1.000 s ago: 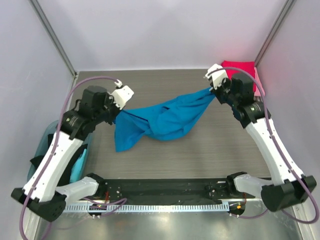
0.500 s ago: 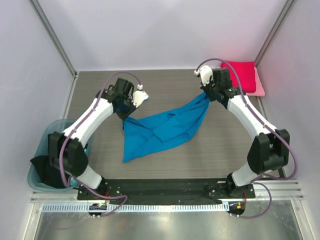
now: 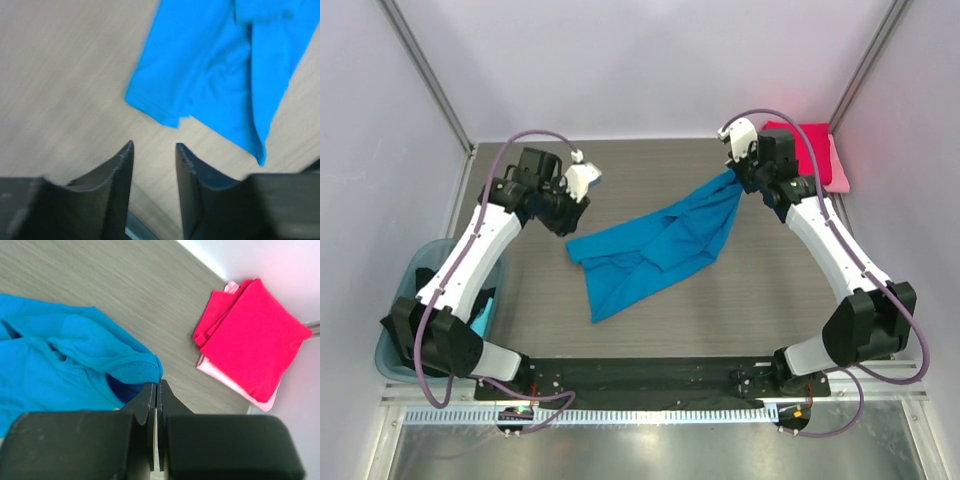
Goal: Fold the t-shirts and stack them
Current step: Flatten the tshirt out
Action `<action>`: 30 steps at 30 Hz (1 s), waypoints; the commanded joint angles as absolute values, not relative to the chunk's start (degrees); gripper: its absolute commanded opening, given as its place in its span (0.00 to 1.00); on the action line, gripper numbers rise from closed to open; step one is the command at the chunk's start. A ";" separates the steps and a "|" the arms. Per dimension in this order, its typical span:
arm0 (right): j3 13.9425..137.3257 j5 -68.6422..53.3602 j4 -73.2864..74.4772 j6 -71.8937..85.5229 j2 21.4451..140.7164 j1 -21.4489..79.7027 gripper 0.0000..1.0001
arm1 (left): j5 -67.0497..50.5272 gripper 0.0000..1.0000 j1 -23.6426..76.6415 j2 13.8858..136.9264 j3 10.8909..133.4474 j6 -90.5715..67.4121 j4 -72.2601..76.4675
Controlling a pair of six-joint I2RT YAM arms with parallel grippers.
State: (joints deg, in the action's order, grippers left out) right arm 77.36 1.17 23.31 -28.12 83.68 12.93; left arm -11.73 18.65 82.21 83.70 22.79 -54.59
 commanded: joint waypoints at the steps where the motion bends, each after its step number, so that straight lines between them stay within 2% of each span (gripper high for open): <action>1: 75.24 0.70 21.27 -27.68 79.98 12.74 0.01 | -13.80 0.41 19.77 81.65 77.10 23.11 -57.13; 4: 74.45 0.70 21.09 -27.51 79.37 12.74 0.01 | -12.05 0.48 21.79 81.91 71.64 25.31 -56.78; 7: 74.44 -1.84 21.09 -26.81 79.28 12.74 0.01 | -9.59 0.49 23.72 83.14 68.39 25.23 -53.36; 18: 73.57 -2.46 21.27 -26.45 77.87 12.74 0.01 | -4.13 0.49 24.17 93.16 71.98 22.76 -47.91; 21: 73.21 -2.29 21.18 -26.63 77.69 12.74 0.01 | -3.60 0.47 24.26 95.36 72.33 23.03 -47.37; 27: 73.65 -2.29 21.18 -26.72 78.48 12.74 0.01 | -3.52 0.34 24.26 98.34 73.82 22.94 -46.49; 30: 74.09 -2.28 21.01 -26.81 79.01 12.57 0.01 | -2.81 0.31 24.26 99.05 74.27 22.94 -46.49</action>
